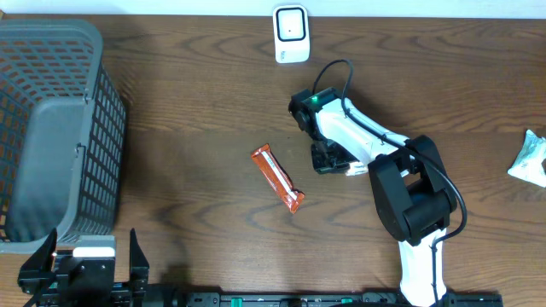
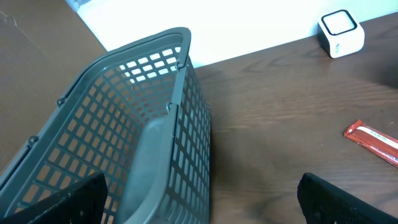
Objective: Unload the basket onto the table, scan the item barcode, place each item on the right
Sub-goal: 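Lower the Kleenex pack onto the table right of the Top bar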
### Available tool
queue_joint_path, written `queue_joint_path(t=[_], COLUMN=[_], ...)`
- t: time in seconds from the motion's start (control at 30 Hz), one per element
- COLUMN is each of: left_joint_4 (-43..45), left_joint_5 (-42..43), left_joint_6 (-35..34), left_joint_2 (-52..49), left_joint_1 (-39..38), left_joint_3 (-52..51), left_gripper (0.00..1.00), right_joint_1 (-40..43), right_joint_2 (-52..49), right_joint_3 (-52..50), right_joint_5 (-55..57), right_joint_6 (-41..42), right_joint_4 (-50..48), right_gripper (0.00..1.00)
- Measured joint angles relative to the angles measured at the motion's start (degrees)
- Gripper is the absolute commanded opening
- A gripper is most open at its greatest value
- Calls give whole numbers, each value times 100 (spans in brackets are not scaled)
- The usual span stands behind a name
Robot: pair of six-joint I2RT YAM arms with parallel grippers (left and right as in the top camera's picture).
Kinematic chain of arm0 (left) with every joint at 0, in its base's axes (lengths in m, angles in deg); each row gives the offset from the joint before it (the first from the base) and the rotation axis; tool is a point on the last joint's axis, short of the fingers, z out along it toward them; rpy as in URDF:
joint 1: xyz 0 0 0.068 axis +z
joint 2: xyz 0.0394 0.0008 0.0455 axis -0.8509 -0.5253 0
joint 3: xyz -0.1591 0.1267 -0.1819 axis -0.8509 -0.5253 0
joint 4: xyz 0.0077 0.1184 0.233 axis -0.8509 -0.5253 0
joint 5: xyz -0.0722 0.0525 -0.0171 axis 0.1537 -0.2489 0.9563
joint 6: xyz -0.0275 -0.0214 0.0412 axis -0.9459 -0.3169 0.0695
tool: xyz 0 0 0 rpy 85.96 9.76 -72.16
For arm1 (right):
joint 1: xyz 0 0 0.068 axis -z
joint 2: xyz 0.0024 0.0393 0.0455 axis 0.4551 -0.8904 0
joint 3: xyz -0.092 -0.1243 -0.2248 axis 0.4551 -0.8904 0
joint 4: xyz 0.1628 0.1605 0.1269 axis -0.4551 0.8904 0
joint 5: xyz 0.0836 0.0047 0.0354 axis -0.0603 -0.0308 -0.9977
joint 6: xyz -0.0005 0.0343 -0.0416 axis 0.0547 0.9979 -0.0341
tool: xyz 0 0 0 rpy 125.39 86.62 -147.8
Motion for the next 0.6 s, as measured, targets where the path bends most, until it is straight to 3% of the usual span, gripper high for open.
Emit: queue_joint_path(t=[0.17,0.37,0.6], left_joint_4=[0,-2,-2], left_joint_5=[0,0,2], left_joint_6=[0,0,0], left_joint_2=[0,0,0], left_joint_1=[0,0,0], left_joint_3=[0,0,0], left_gripper=[98,98,98], right_joint_1=[20,20,181], right_joint_2=[0,15,544], right_joint_3=[0,0,4], right_joint_5=[647,616,420], right_joint_6=[393,457,442], right_joint_4=[490,511,-201], right_gripper=[1,1,1])
